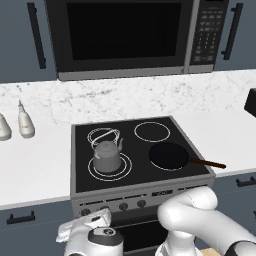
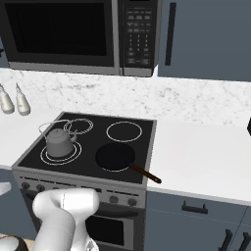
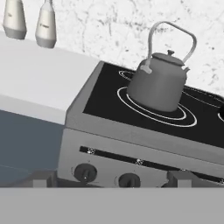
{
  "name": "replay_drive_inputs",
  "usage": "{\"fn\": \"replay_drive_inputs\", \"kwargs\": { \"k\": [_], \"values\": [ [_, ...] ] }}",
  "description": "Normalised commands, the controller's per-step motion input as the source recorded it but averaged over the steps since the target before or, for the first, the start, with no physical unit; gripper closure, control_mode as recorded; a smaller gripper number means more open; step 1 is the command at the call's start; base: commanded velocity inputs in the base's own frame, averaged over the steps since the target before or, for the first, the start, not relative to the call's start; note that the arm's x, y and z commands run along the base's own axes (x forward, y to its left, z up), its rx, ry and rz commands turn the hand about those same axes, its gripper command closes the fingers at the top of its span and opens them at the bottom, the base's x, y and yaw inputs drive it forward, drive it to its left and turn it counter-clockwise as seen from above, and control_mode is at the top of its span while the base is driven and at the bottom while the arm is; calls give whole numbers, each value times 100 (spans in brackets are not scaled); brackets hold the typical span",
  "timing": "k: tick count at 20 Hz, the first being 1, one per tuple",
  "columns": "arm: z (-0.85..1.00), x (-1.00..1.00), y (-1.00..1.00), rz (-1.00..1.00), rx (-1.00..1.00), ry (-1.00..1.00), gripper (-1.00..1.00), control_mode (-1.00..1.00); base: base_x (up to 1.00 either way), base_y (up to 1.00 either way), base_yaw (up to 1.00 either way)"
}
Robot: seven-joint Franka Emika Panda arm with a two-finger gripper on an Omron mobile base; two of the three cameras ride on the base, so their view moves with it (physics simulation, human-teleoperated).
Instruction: Pick the kettle from the counter and place it on a stove burner. Then turn the burner on.
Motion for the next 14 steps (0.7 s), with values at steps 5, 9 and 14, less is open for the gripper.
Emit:
{"fn": "replay_drive_inputs", "kwargs": {
  "k": [5,9,14],
  "values": [
    [-81,7,-17,0,4,-33,-100,-100,0,0,0],
    [-30,2,-10,0,16,-26,-100,-100,0,0,0],
    [-6,29,2,0,0,-1,-100,-100,0,0,0]
  ]
}}
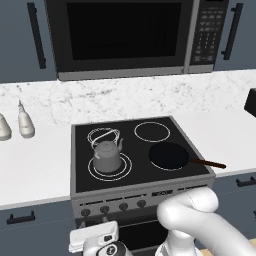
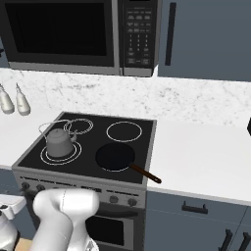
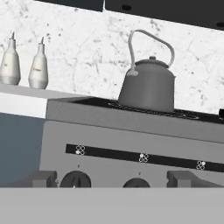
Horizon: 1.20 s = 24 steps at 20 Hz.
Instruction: Pick the kettle from the counter and place it on a stove burner. Then turn the burner on.
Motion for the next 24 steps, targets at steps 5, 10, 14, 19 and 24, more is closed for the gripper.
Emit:
{"fn": "replay_drive_inputs", "kwargs": {
  "k": [5,10,14,19,24],
  "values": [
    [-10,24,0,0,0,-2,-100,-100,0,0,0],
    [-14,15,0,0,0,-1,-100,-100,0,0,0],
    [-8,28,1,0,0,-4,-100,-100,0,0,0],
    [-12,21,12,0,0,-3,-100,-100,0,0,0],
    [-32,5,17,0,0,0,-100,-100,0,0,0]
  ]
}}
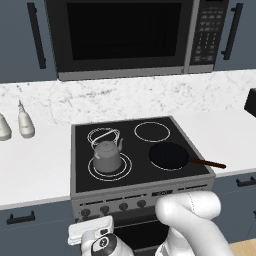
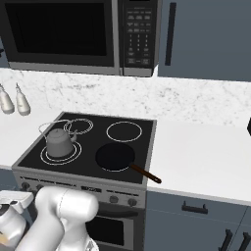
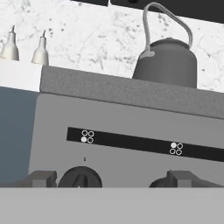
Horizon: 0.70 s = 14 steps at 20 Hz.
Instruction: Pick the kettle from the counter and place it on a stove burner. Then turn the burner on.
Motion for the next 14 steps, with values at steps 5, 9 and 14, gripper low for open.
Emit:
{"fn": "replay_drive_inputs", "kwargs": {
  "k": [5,9,14],
  "values": [
    [-28,21,25,0,0,0,-100,-100,0,0,0],
    [-17,31,26,0,0,-3,-100,-100,0,0,0],
    [-18,20,4,-1,0,-2,-100,-100,0,0,0]
  ]
}}
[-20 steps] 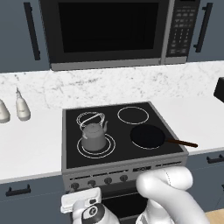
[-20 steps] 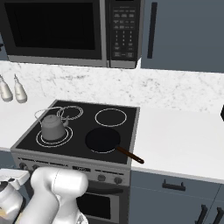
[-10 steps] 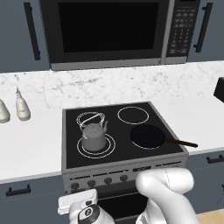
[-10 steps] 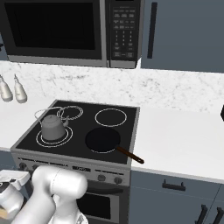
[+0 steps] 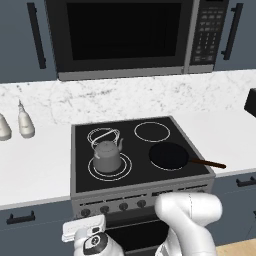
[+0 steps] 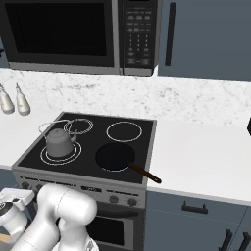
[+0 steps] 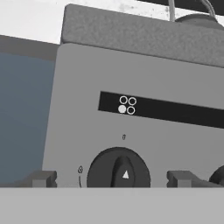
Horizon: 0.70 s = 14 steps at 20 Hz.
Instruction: Pick the kettle from the counter and place it on a stove burner. Then turn the burner on.
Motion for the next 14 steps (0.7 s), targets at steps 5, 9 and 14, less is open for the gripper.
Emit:
{"fn": "replay_drive_inputs", "kwargs": {
  "k": [5,9,14],
  "values": [
    [-6,0,0,0,0,0,-100,-100,0,0,0],
    [0,0,0,0,0,0,100,-100,0,0,0],
    [5,0,0,0,0,-2,100,-100,0,0,0]
  ]
}}
